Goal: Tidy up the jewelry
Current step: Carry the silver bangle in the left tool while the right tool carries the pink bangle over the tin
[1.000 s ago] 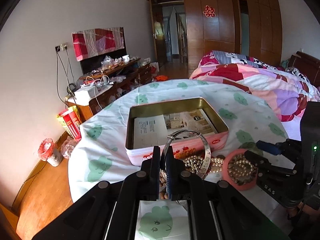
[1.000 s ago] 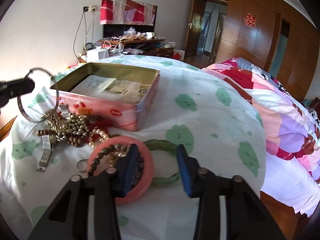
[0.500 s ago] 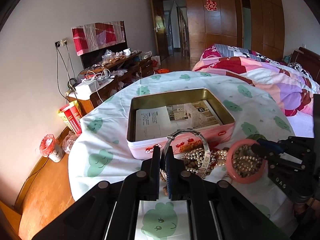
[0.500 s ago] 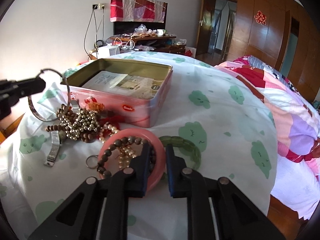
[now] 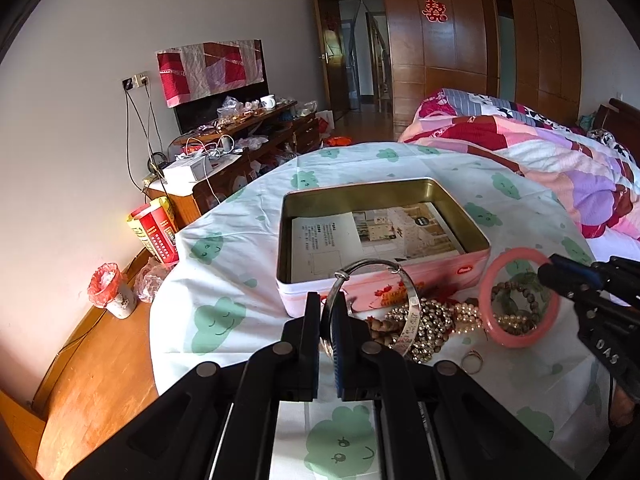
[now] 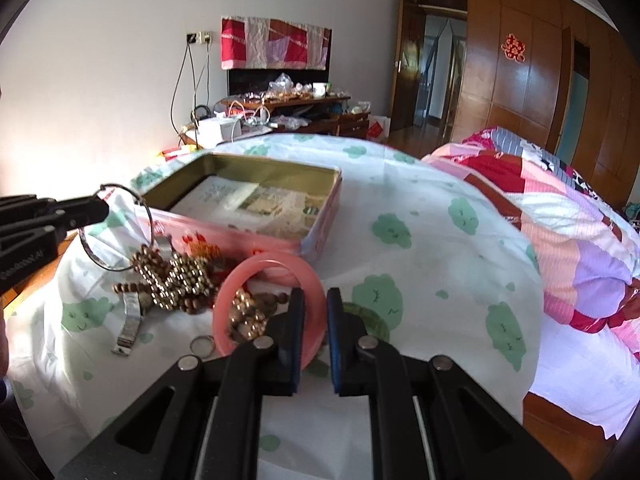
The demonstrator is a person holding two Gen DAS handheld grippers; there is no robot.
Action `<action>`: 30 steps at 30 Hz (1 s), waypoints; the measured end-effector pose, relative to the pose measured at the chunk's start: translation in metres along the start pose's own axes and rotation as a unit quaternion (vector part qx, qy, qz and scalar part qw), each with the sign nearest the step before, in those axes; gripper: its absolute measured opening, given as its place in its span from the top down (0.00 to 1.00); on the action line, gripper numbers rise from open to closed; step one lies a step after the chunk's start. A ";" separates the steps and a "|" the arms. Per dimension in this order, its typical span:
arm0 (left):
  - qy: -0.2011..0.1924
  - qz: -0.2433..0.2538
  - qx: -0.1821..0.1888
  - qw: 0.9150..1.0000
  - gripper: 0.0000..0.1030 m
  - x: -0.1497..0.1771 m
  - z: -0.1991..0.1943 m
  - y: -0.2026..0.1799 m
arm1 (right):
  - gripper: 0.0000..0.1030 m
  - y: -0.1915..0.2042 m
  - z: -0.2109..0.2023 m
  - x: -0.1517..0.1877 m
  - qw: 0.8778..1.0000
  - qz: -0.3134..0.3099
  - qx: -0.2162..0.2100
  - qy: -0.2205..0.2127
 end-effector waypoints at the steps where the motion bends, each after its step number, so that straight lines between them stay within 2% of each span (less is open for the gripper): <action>1: -0.001 -0.001 0.001 1.000 0.96 0.000 -0.001 0.001 | 0.88 -0.001 -0.003 -0.002 1.000 0.002 -0.002 -0.004; 8: -0.007 0.001 -0.004 1.000 0.96 -0.008 -0.003 0.006 | 0.88 -0.001 -0.014 -0.017 1.000 0.003 -0.010 -0.025; 16: -0.010 0.010 -0.009 1.000 0.96 -0.026 0.001 0.013 | 0.88 0.001 -0.008 -0.032 1.000 -0.006 -0.008 -0.030; 30: 0.011 0.041 -0.018 0.999 0.96 -0.061 0.039 0.022 | 0.88 0.009 0.022 -0.078 0.999 -0.026 -0.009 -0.021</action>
Point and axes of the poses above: each gripper's, at about its wrist camera, not at the fingertips, and z roughly the way its jaws point, y to its left, x to its underside, the point moved 2 cm from there along z, roughly the way its jaws point, and after that the axes turned 10 degrees about z, right-handed, at the moved point
